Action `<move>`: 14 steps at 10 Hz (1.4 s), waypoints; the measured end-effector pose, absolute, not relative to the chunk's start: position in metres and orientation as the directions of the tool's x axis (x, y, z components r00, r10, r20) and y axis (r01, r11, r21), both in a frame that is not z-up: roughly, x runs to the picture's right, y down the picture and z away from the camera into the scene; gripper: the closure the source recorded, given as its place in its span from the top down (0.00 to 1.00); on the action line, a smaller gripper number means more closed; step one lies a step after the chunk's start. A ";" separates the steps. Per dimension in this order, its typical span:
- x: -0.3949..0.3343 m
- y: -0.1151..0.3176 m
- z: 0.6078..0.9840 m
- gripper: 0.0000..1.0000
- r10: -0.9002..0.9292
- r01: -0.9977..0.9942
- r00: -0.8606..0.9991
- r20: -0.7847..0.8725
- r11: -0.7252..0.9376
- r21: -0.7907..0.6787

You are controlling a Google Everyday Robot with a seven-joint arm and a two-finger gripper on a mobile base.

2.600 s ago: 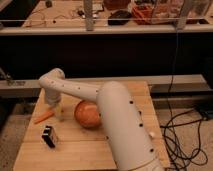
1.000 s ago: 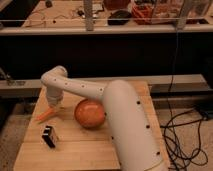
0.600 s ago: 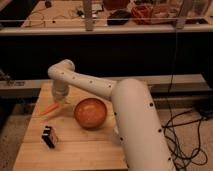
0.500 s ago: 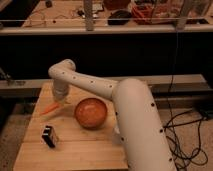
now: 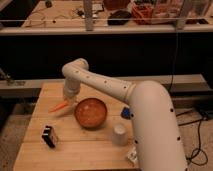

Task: Place the pepper in the ceramic bowl

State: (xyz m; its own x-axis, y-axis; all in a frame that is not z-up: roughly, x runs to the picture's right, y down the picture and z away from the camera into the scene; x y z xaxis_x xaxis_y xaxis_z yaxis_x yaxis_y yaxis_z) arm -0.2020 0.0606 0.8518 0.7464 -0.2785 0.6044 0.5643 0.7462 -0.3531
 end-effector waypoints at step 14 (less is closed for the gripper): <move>-0.135 0.086 0.854 0.04 -0.204 0.489 0.798 0.567 0.770 -0.411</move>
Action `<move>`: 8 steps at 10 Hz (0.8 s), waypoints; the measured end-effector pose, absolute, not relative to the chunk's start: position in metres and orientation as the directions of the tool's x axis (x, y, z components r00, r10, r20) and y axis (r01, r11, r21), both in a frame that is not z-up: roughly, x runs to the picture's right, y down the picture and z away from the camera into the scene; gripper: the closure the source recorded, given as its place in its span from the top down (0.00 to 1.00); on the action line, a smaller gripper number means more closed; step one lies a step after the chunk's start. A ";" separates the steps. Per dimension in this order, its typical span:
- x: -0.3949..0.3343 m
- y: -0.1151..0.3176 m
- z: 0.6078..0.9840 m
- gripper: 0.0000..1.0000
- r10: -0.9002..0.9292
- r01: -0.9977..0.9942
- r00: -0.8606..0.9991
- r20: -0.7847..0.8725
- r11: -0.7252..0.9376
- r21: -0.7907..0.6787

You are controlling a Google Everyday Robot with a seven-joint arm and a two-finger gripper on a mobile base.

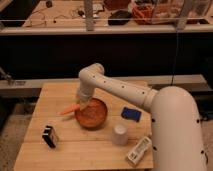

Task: Place the pepper in the ceramic bowl

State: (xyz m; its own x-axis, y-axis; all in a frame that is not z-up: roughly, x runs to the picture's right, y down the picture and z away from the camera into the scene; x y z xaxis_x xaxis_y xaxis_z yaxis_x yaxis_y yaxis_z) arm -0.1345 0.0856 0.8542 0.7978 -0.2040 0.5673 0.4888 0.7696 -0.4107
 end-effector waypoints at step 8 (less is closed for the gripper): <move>-0.123 0.089 0.858 0.04 -0.193 0.480 0.806 0.559 0.766 -0.427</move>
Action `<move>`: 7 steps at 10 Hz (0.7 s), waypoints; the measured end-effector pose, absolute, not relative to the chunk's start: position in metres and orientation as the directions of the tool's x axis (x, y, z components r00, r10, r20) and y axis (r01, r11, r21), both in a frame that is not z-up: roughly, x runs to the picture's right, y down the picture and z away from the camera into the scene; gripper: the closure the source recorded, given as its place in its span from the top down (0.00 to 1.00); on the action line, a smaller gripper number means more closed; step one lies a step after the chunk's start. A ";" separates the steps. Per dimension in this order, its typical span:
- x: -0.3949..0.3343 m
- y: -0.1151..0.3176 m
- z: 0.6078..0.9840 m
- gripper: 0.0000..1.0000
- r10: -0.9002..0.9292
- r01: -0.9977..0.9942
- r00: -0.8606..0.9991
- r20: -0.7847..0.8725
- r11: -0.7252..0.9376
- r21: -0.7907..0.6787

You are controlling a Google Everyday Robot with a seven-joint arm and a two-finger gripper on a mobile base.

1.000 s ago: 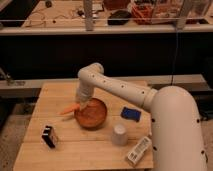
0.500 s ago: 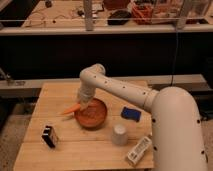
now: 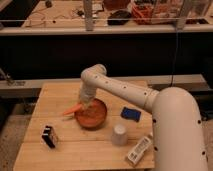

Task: Place the pepper in the ceramic bowl

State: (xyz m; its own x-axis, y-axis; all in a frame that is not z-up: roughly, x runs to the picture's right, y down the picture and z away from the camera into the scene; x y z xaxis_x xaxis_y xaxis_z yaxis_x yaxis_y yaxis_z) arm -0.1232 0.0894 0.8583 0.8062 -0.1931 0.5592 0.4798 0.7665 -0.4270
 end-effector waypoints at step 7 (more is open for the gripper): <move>-0.119 0.091 0.860 0.11 -0.188 0.479 0.809 0.557 0.760 -0.440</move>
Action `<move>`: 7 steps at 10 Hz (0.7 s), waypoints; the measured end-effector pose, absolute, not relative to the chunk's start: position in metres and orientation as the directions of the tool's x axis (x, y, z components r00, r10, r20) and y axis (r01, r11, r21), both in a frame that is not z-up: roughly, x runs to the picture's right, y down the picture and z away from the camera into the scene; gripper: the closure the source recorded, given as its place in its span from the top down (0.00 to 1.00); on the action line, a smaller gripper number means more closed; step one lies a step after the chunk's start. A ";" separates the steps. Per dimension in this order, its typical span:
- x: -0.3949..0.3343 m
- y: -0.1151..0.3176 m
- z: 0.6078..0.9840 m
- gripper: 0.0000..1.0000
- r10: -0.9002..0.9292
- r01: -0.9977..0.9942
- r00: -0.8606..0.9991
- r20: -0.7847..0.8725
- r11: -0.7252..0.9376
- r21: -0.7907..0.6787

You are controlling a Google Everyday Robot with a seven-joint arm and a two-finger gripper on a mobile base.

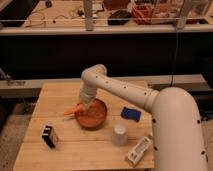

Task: Place the pepper in the ceramic bowl

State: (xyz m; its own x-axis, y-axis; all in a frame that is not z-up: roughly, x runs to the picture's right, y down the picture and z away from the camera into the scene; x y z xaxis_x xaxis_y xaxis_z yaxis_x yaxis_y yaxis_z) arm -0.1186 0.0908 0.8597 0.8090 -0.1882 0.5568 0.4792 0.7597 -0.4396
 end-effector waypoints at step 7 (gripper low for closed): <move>-0.115 0.093 0.861 0.17 -0.183 0.479 0.812 0.555 0.752 -0.453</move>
